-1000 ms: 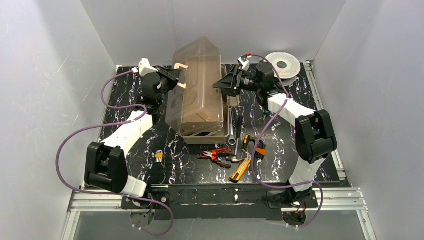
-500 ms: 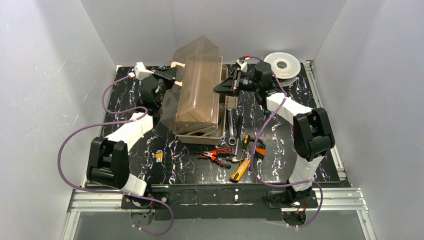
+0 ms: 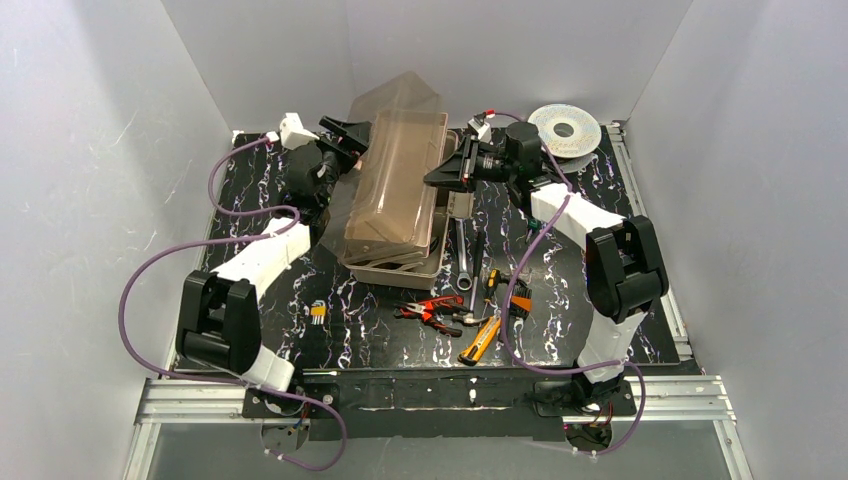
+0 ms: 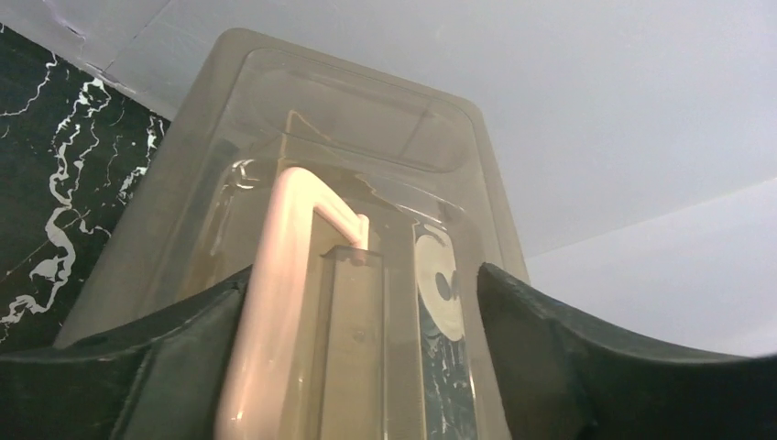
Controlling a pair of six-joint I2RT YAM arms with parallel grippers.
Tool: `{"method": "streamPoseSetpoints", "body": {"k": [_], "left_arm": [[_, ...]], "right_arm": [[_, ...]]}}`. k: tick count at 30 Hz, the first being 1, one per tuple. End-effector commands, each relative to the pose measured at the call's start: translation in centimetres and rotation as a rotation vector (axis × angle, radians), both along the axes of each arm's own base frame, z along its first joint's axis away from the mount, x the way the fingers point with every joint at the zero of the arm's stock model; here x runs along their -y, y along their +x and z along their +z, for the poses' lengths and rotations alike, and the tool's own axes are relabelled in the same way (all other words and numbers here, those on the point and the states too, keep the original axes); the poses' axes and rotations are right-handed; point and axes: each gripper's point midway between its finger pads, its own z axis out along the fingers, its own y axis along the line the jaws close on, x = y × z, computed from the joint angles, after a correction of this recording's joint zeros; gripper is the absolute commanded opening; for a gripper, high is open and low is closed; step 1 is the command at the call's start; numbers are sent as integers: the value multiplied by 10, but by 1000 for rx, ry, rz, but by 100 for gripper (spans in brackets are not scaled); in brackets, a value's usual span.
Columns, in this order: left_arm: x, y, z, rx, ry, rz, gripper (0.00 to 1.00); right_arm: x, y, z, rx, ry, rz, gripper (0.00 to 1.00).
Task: Pack the tool kit
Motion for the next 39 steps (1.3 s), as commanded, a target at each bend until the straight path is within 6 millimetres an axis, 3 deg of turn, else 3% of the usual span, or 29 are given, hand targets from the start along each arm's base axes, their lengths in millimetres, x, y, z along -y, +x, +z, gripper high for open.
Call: {"method": "streamPoseSetpoints", "body": {"k": [1, 5, 11, 16, 19, 24, 28, 34, 39], "left_arm": [[-22, -11, 11, -28, 104, 79, 85], [-46, -31, 30, -19, 161, 146, 98], [-86, -77, 62, -57, 334, 252, 98], [-101, -124, 60, -91, 399, 252, 98], [-101, -147, 50, -109, 451, 204, 98], [-68, -181, 44, -76, 571, -72, 98], [-58, -203, 51, -38, 649, -188, 98], [-52, -204, 50, -117, 737, -290, 98], [-56, -203, 69, -81, 799, -282, 98]], "right_arm": [[-8, -5, 47, 188, 46, 54, 9], [-10, -3, 57, 202, 51, 63, 9], [-23, -1, 72, 219, 60, 82, 9], [-44, -1, 90, 249, 77, 111, 11], [-57, -1, 102, 268, 87, 125, 15], [-68, -2, 115, 291, 98, 126, 40], [-78, -4, 117, 292, 97, 140, 54], [-97, -14, 120, 300, 95, 164, 60], [-109, -19, 125, 302, 97, 181, 64]]}}
